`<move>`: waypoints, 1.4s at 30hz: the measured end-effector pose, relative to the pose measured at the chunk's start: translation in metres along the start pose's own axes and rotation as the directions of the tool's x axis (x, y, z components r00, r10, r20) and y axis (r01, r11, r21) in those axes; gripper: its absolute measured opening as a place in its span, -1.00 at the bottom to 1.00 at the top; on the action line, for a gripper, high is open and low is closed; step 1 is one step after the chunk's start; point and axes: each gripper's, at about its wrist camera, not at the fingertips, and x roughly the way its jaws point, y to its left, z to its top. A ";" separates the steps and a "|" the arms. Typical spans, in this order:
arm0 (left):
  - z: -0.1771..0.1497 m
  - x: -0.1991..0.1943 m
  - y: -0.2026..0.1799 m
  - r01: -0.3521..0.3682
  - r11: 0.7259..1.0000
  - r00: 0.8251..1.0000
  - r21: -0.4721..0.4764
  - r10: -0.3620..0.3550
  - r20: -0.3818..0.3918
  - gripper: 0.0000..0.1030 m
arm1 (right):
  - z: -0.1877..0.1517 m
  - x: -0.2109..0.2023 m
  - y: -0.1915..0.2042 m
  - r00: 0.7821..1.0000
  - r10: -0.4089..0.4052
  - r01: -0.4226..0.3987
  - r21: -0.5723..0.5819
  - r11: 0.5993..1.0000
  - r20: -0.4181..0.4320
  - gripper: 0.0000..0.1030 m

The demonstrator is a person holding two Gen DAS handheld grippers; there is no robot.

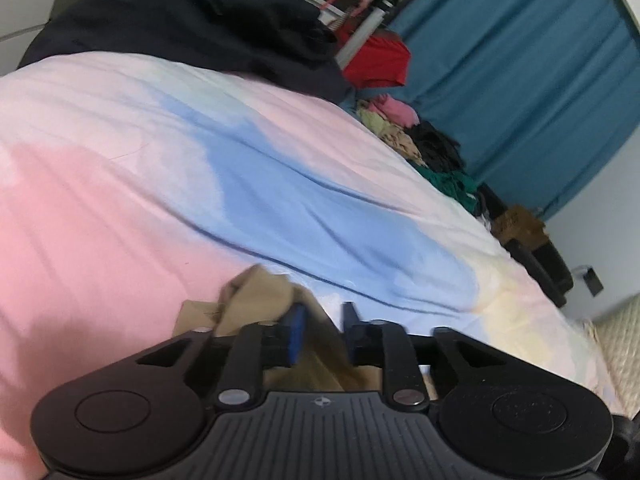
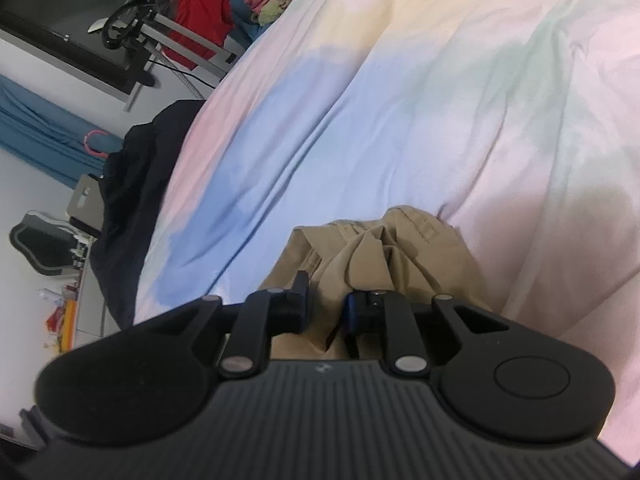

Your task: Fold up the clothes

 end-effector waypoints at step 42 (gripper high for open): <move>-0.065 -0.078 -0.057 -0.032 0.852 0.996 0.523 0.071 -0.055 0.98 | -0.067 -0.072 0.052 0.978 -0.033 0.141 -0.539 0.830 0.205 0.29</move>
